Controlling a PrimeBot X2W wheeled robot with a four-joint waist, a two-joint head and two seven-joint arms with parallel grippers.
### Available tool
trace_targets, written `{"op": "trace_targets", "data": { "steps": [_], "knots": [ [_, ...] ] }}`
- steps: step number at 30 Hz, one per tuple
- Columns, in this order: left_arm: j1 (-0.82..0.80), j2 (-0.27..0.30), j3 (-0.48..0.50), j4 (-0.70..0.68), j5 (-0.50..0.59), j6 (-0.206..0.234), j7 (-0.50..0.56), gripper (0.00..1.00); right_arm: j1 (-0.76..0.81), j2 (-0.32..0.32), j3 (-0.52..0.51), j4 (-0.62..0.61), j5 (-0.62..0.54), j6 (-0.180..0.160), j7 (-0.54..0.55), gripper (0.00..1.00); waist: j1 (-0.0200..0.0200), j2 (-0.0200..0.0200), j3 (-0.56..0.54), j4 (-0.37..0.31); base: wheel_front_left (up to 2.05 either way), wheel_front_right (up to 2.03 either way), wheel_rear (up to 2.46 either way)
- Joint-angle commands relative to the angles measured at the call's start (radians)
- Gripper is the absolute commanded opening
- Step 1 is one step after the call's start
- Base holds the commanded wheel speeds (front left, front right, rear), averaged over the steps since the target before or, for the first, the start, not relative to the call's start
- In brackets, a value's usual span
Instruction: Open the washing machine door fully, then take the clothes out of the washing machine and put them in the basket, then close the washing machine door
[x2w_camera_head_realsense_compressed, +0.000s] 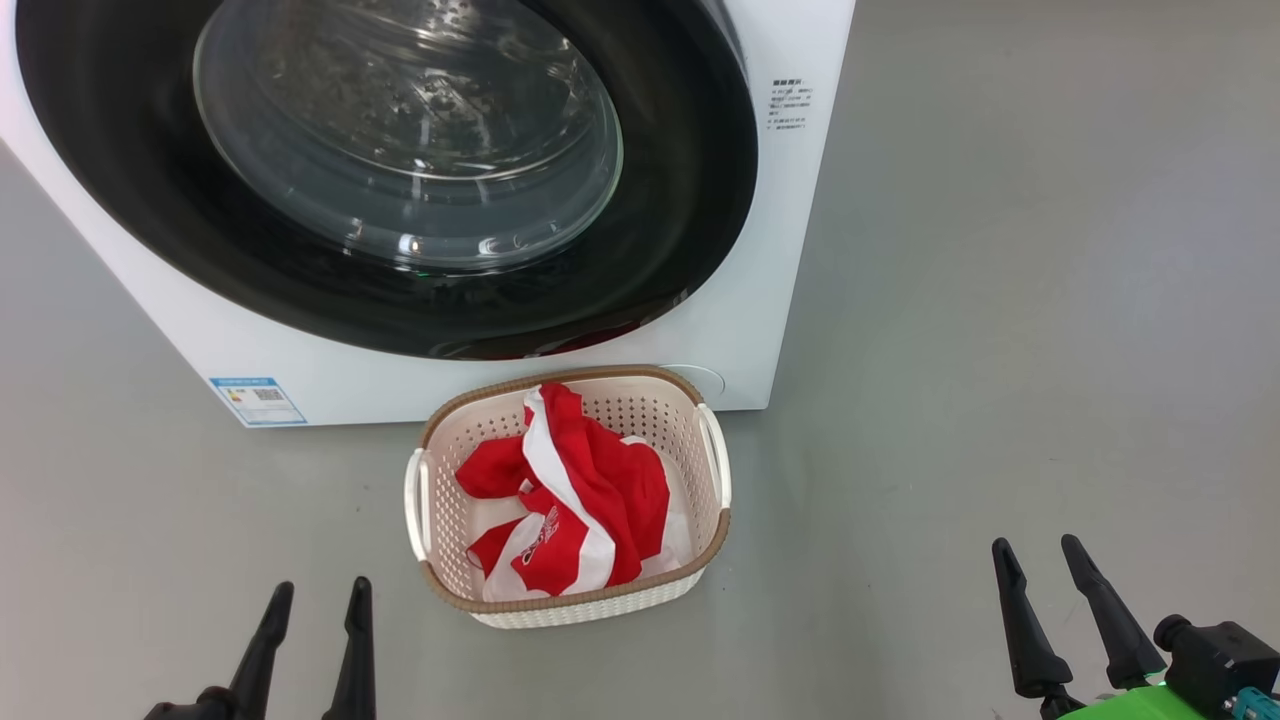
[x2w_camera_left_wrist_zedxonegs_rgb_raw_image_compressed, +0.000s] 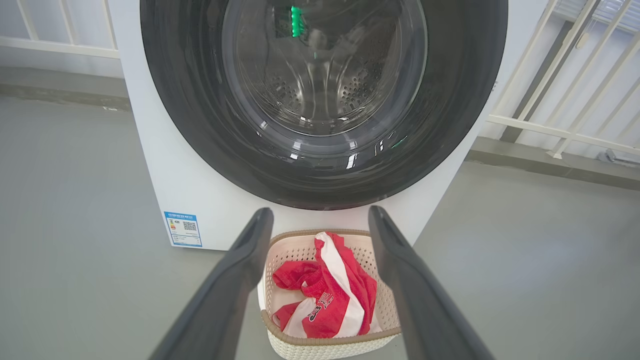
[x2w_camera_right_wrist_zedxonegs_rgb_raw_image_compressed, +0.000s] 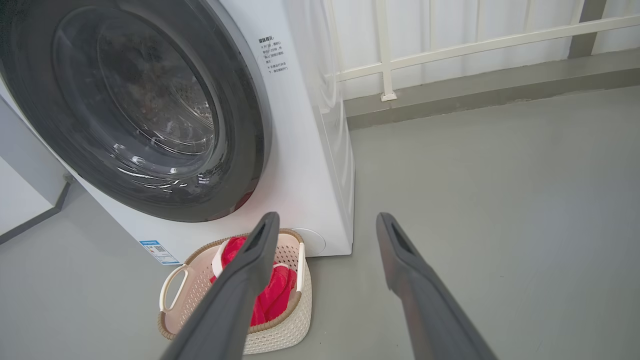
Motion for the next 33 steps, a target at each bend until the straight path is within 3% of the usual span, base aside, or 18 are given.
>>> {"op": "trace_targets", "data": {
  "steps": [1,4,5,13,17,21,33],
  "knots": [
    [-0.010,0.011,0.034,-0.017,-0.007,-0.006,-0.009,1.00,-0.010,-0.013,0.018,-0.026,-0.013,-0.001,-0.006,1.00,0.0000,-0.0001,0.000,0.002,0.00,0.00,0.00],
    [-0.012,0.011,0.029,-0.019,-0.015,-0.006,-0.009,1.00,-0.010,-0.012,0.019,-0.027,-0.014,-0.001,-0.006,1.00,0.0000,-0.0001,0.001,0.006,0.00,0.00,0.00],
    [0.000,0.000,-0.004,0.001,-0.008,0.000,0.000,0.00,0.000,0.000,0.000,0.001,0.000,0.000,0.000,0.00,0.0000,-0.0001,0.001,0.006,0.00,0.00,0.00],
    [-0.002,-0.015,-0.013,0.062,-0.041,0.001,0.011,0.00,-0.003,0.018,0.005,0.063,0.032,0.000,0.007,0.00,0.0003,-0.0001,0.000,0.005,0.00,0.00,0.00],
    [-0.005,-0.012,-0.013,0.061,-0.086,0.001,0.020,0.00,-0.008,0.016,0.004,0.062,0.073,0.000,0.017,0.00,0.0023,-0.0001,-0.007,0.005,0.00,0.00,0.00],
    [-0.010,-0.009,-0.014,0.063,-0.132,0.001,0.029,0.00,-0.016,0.014,0.004,0.063,0.113,0.000,0.027,0.00,0.0002,-0.0001,-0.009,0.004,0.00,0.00,0.00],
    [-0.028,0.000,-0.014,0.068,-0.265,0.000,0.058,0.00,-0.038,0.009,0.001,0.063,0.233,0.000,0.057,0.00,0.0000,-0.0001,-0.017,0.001,0.00,0.00,0.00]
  ]
}}
